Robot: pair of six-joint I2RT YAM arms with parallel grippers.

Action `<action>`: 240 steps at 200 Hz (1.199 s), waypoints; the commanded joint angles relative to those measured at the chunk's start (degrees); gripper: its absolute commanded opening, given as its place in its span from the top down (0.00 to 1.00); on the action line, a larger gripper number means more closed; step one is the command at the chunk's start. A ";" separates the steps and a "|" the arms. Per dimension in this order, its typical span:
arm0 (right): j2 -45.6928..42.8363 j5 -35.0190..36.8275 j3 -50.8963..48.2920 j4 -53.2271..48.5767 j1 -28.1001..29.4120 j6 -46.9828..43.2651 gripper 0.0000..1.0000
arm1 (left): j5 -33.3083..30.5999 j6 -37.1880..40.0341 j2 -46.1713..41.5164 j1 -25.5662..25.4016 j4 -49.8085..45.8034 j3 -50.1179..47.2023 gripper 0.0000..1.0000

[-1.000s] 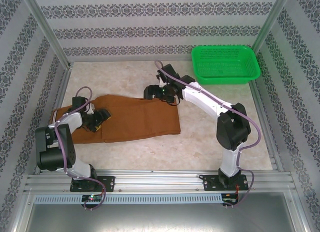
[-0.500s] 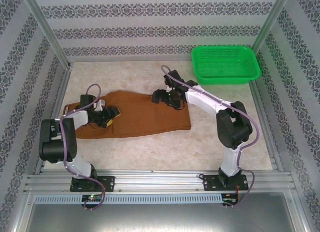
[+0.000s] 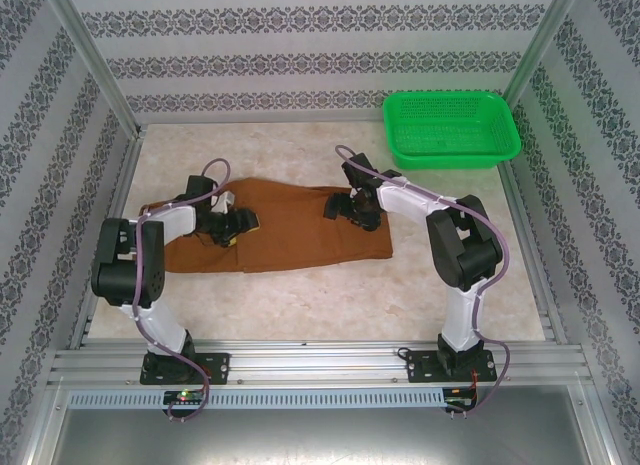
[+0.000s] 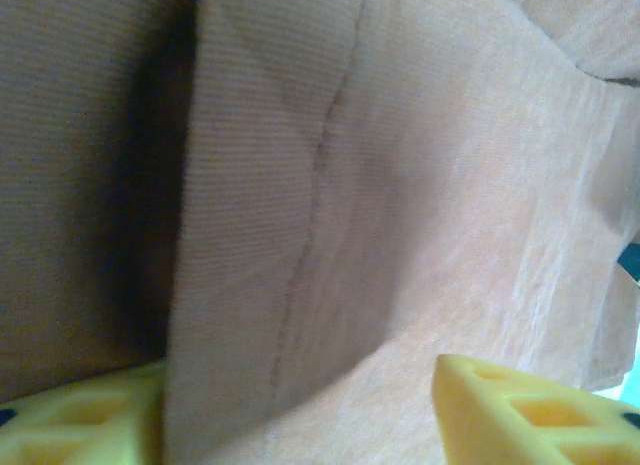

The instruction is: Roll up the long pants

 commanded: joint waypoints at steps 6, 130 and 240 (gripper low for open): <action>0.76 -1.83 -1.83 2.21 -0.25 0.37 0.12 | 5.49 -2.72 3.84 -2.48 5.95 -2.09 0.56; 3.79 -3.90 -6.28 6.55 0.65 2.02 0.13 | 10.05 -5.97 9.24 -8.89 5.70 6.27 0.89; -9.23 -2.31 -4.82 0.07 -6.76 -2.76 0.12 | -10.45 4.71 -7.07 -6.17 -30.17 21.44 1.00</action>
